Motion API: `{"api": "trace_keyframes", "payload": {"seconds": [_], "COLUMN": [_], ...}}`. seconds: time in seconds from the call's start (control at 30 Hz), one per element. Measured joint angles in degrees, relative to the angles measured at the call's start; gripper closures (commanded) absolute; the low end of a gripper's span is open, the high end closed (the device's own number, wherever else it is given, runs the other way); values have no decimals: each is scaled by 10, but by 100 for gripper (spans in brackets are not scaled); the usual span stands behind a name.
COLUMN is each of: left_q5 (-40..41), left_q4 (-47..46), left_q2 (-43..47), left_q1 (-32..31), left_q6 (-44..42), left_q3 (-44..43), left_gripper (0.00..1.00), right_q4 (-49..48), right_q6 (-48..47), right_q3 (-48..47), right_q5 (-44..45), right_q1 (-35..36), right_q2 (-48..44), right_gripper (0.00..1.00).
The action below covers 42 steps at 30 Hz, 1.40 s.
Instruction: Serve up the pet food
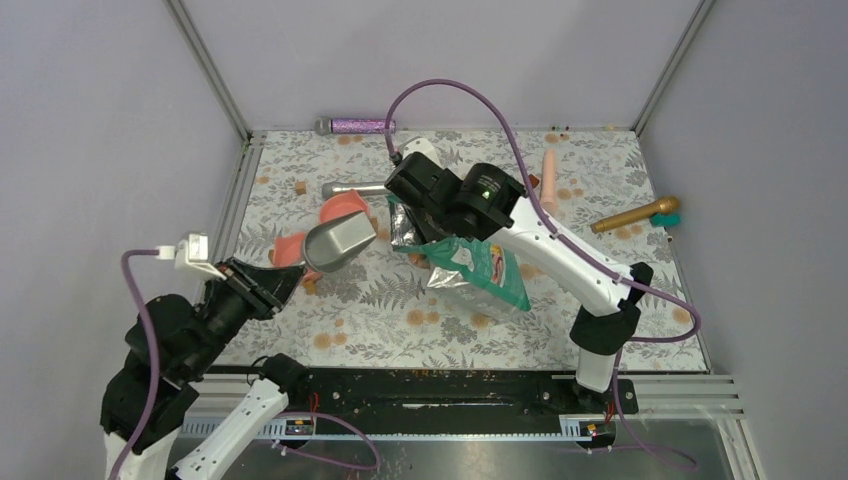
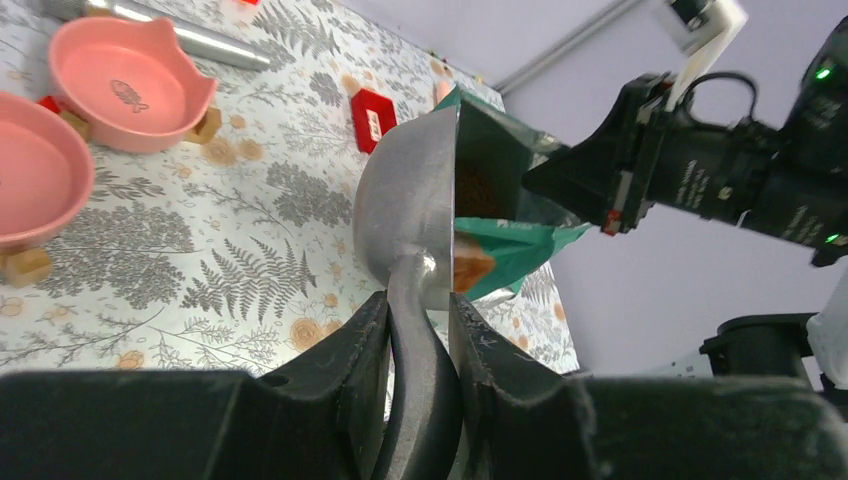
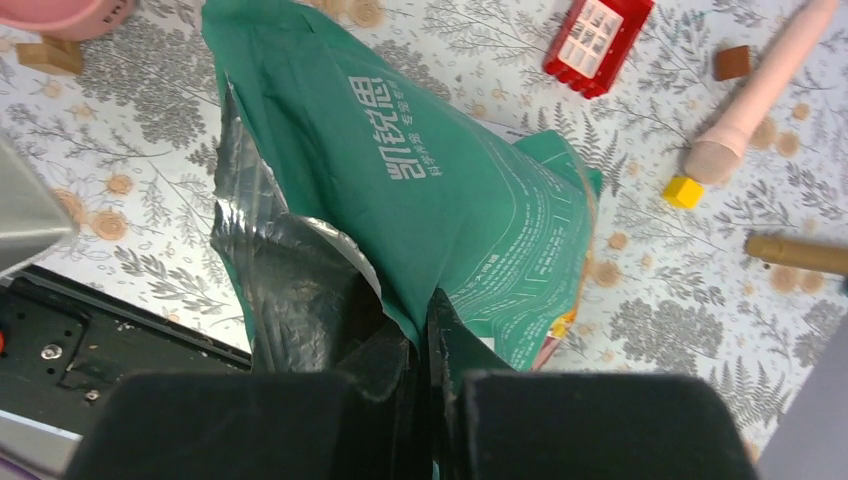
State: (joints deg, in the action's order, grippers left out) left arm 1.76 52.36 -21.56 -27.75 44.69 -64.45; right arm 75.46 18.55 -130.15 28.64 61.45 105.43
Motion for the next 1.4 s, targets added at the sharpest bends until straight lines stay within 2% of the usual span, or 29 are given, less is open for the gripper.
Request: {"api": "trace_keyframes", "payload": {"seconds": [0.17,0.33,0.47,0.7,0.9,1.07,1.17,1.4], "left_q5": [21,-27,-73,-106,-141,-181,-185,-130], "left_q4": [39,51,50,28,-16,-29,0,180], "left_q2": [2,-36,-93,-150,-220,-285,-323,-393], "left_q1": [0,0,0,1,2,2,0,-1], "left_q6": [21,65,104,171,196,203,198,147], "left_q3": [-42,-50,-49,-27,-13,-15,-42,-205], "left_gripper": [100,100,100,100,100,100,100,100], "right_q4": [-83,-167,-194,-231,-285,-292,-294,-286], "right_q6": [16,24,26,8,-37,-47,-50,-63], "right_q3": [71,153,185,226,291,304,305,300], "right_q5": [-12,-19,-17,-17,-29,-30,-25,9], "right_q1": [13,20,20,24,43,48,49,54], "right_q2": [-14,-52,-73,-97,-137,-151,-151,-151], "right_gripper": [100,100,100,100,100,100,100,100]}}
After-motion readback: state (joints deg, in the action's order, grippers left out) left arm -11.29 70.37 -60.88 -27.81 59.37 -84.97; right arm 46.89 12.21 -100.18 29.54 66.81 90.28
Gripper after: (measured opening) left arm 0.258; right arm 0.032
